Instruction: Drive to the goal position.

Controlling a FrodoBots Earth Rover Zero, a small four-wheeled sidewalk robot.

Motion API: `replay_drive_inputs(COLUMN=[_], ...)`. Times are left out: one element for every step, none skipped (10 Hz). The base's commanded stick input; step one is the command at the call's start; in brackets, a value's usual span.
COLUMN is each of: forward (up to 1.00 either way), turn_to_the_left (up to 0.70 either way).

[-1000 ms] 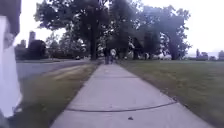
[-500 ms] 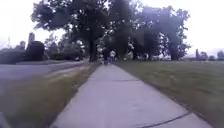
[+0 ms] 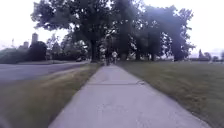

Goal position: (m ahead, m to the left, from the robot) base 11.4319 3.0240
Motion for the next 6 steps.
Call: replay_drive_inputs(forward=[0.7, 0.7, 0.7, 0.7, 0.7, 0.7], turn_to_the_left=[0.0, 0.0, 0.0, 0.0, 0.0, 0.0])
